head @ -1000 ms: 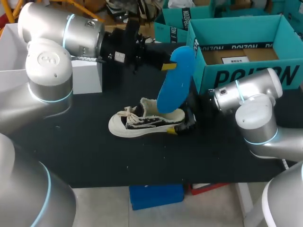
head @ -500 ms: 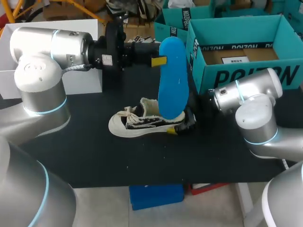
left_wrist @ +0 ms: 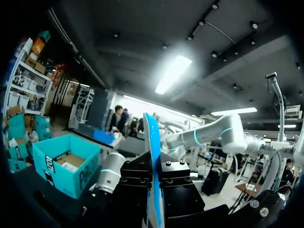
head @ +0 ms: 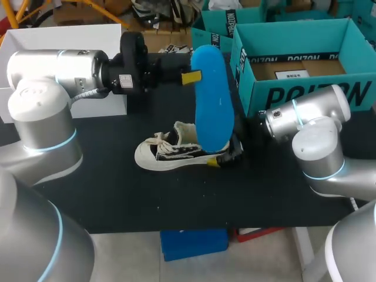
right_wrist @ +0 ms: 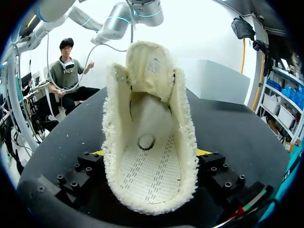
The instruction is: Take the shoe out of the shoebox, open the shoe tongue, remove and reinsert the insole, then place the shoe into the shoebox
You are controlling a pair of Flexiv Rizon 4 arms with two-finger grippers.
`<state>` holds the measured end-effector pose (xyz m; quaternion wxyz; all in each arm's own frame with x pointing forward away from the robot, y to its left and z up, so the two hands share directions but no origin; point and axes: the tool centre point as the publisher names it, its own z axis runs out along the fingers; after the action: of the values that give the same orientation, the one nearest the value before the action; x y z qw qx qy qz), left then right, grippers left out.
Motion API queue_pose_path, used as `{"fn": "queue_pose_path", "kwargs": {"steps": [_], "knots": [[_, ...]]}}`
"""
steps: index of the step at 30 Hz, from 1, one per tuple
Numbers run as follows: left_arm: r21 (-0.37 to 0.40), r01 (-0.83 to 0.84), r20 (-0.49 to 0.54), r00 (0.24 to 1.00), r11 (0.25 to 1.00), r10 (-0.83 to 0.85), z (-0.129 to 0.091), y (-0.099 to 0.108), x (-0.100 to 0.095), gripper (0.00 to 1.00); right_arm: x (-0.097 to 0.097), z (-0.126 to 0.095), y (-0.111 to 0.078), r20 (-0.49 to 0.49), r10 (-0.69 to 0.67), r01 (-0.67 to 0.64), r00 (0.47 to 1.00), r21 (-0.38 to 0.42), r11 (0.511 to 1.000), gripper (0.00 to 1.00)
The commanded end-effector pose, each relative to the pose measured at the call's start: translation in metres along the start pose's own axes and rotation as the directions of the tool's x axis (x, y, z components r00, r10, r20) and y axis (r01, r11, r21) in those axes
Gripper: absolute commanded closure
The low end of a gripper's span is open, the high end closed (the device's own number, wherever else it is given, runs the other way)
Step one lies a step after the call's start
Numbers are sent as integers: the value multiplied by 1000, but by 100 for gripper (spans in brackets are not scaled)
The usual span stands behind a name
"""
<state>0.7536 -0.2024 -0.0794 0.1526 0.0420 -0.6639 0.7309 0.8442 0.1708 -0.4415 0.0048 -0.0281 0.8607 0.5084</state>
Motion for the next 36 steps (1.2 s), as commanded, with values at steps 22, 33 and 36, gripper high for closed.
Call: {"fn": "queue_pose_path", "kwargs": {"steps": [22, 33, 36], "knots": [[-6, -3, 23, 1000, 1000, 3, -4, 0, 9, 100, 0, 3, -2, 0, 1, -1, 1000, 1, 1000, 100], [-6, -3, 23, 1000, 1000, 3, -4, 0, 9, 100, -3, -20, 5, -12, -11, 12, 1000, 123, 992, 0], [-6, -3, 23, 1000, 1000, 3, -4, 0, 9, 100, -3, -31, 10, -23, -18, 22, 1000, 187, 982, 0]]}}
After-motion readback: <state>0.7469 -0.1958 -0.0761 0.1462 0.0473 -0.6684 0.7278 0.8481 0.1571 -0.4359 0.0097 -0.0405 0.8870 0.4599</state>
